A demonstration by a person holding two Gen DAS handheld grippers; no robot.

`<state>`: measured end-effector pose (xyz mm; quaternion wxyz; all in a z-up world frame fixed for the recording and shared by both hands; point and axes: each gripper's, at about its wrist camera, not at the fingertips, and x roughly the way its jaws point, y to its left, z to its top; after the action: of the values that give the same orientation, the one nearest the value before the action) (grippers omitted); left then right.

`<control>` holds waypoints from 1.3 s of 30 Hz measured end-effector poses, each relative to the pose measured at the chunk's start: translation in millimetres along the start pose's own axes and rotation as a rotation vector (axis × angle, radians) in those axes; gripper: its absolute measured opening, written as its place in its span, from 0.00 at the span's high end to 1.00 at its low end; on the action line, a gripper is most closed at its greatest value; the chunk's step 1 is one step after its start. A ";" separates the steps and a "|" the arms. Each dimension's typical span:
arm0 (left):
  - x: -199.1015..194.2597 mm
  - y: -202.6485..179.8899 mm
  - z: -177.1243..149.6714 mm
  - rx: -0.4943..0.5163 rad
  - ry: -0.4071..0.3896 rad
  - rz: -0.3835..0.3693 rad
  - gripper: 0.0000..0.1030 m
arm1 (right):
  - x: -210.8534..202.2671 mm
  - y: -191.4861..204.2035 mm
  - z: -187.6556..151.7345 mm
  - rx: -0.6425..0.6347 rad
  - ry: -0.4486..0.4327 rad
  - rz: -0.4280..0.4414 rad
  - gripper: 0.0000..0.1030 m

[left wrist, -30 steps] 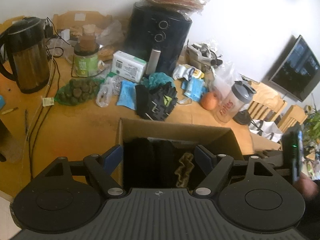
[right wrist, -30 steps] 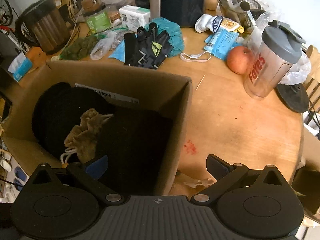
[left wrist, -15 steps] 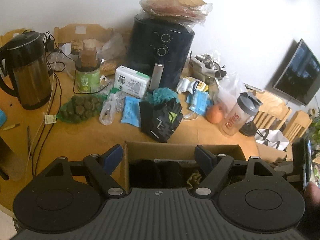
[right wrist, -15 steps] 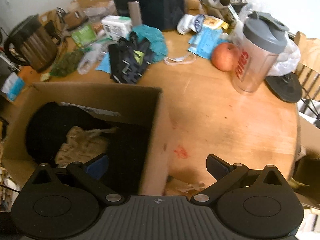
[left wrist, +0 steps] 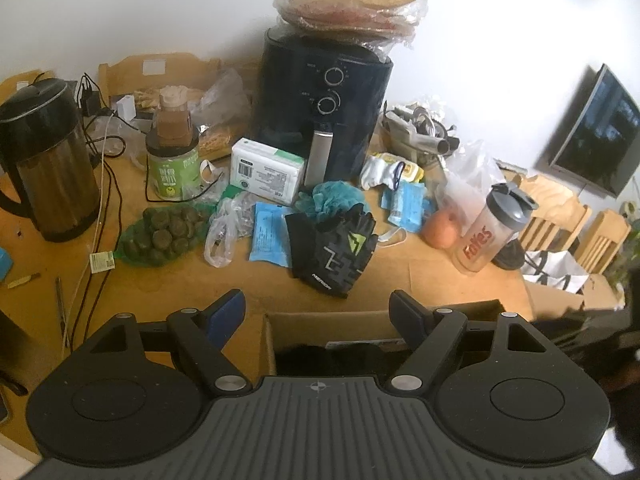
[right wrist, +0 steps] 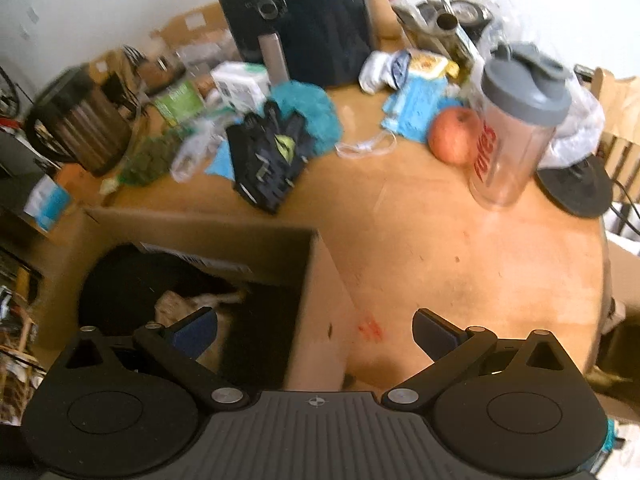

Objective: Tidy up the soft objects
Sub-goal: 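Withdraw both tools from the box toward the black gloves, then lower the right tool onto the black gloves and close on them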

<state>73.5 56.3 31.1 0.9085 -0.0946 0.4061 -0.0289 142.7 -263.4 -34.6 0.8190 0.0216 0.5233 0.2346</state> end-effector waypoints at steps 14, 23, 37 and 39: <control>23.1 14.7 14.0 0.055 0.034 -0.030 0.23 | -20.4 -10.6 50.9 -0.085 -0.093 -0.011 0.00; 41.7 22.2 13.8 0.046 0.049 -0.071 0.24 | 7.9 -7.0 78.4 -0.226 -0.187 -0.114 0.00; 51.5 16.1 29.4 0.069 0.036 -0.153 0.24 | 38.6 12.6 129.3 -0.395 -0.167 -0.059 0.00; 48.9 16.3 31.0 0.067 0.025 -0.160 0.24 | 47.4 14.1 132.7 -0.398 -0.147 -0.022 0.00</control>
<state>128.8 70.6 12.3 0.9007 -0.0961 0.4075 -0.1163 268.9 -203.7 -10.8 0.8455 -0.1291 0.4059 0.3219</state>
